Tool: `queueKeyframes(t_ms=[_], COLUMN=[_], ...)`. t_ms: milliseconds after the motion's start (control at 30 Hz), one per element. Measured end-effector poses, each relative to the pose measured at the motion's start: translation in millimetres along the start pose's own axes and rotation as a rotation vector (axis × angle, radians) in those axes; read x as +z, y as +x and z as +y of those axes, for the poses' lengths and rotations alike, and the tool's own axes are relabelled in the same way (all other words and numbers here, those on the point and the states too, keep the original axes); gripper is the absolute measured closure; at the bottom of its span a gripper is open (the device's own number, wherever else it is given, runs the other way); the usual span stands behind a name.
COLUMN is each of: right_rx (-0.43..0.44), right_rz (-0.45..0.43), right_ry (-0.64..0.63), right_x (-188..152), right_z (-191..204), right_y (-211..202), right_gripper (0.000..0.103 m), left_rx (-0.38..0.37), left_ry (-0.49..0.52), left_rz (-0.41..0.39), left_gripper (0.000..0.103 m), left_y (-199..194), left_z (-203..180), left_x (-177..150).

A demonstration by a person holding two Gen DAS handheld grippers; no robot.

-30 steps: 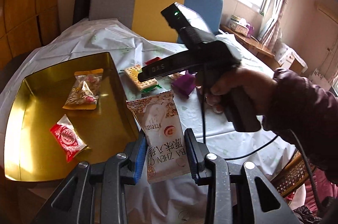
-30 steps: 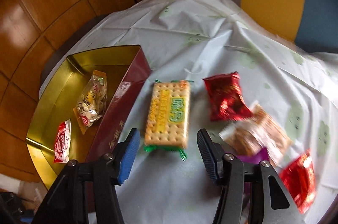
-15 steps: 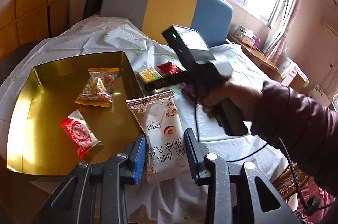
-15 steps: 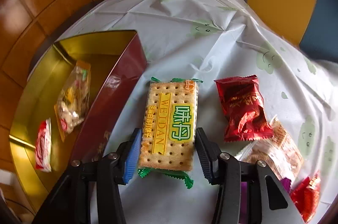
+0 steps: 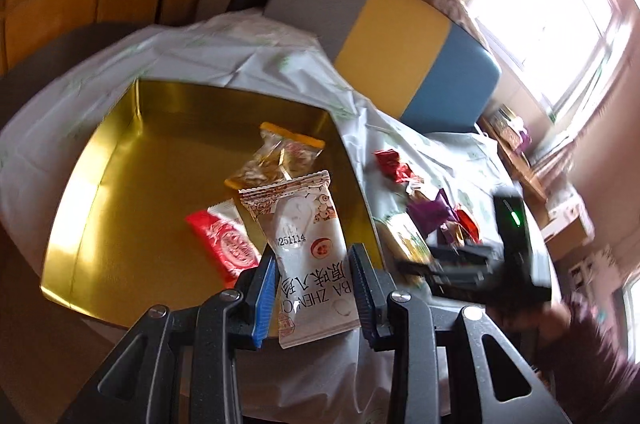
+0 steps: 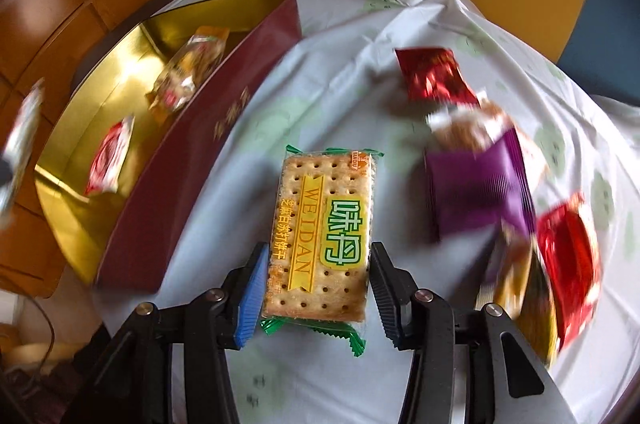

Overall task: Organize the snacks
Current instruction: 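Carry the white packet into the tray with the left tool while the right tool grasps the WEIDAN cracker pack, then carry the yellow cracker pack into the tray and open the right tool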

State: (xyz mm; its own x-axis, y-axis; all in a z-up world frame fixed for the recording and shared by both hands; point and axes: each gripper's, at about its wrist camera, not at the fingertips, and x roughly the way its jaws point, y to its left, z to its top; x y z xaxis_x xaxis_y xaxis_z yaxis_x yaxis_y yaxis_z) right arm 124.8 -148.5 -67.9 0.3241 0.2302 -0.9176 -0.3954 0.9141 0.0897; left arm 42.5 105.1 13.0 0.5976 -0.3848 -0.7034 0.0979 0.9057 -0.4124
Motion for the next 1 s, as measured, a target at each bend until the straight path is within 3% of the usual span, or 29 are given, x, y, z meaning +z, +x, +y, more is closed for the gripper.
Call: queueKeyframes(t_ms=[167, 500, 1000], right_rx=[-0.016, -0.010, -0.014], right_rz=[-0.027, -0.055, -0.065], right_ry=[0.032, 0.060, 0.067], right_x=[-16, -21, -23], right_z=[1, 1, 0], right_y=[-1, -2, -4], right_gripper=[0.053, 0.053, 0.053], left_rx=[-0.026, 0.047, 0.106], left_ry=[0.000, 0.093, 0.108], left_rz=[0.041, 0.185, 0.242], left_gripper=[0.068, 0.068, 0.064], left_y=[22, 86, 102], left_z=[-3, -16, -14], left_x=[10, 12, -1])
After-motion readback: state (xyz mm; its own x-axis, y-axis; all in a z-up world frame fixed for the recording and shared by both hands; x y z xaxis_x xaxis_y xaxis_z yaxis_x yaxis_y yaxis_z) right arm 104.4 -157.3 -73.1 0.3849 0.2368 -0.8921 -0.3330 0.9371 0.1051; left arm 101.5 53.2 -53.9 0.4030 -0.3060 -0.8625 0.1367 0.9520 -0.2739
